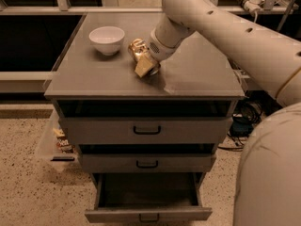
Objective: Place orange can into bottom drawer
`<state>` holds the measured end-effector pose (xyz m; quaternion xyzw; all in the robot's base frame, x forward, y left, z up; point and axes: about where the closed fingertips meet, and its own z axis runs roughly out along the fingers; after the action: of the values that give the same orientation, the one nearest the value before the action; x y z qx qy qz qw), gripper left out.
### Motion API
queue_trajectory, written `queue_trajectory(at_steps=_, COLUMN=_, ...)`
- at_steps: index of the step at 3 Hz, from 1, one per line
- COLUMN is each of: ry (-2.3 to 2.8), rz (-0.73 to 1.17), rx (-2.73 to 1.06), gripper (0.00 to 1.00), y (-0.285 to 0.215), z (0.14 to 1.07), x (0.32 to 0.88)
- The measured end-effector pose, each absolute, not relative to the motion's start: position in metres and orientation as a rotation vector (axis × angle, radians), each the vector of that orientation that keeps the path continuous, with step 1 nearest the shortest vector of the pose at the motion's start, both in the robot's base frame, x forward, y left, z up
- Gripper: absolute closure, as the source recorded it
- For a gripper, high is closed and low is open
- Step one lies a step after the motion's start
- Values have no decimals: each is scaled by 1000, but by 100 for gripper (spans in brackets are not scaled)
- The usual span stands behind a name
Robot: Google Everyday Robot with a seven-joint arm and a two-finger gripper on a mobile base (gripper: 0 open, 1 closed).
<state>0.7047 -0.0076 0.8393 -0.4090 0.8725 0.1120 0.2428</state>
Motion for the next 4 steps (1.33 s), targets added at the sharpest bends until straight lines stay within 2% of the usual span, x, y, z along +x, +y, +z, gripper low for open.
queue_trajectory(at_steps=1, ry=2384, rz=306, rx=-1118, gripper=100, y=-8, z=839, x=705)
queue_trajectory(at_steps=3, ry=2378, rz=298, rx=-1193, gripper=100, y=-14, z=852, x=692)
queue_trajectory(at_steps=4, ry=2420, rz=276, rx=-1278, gripper=100, y=-37, z=874, x=652)
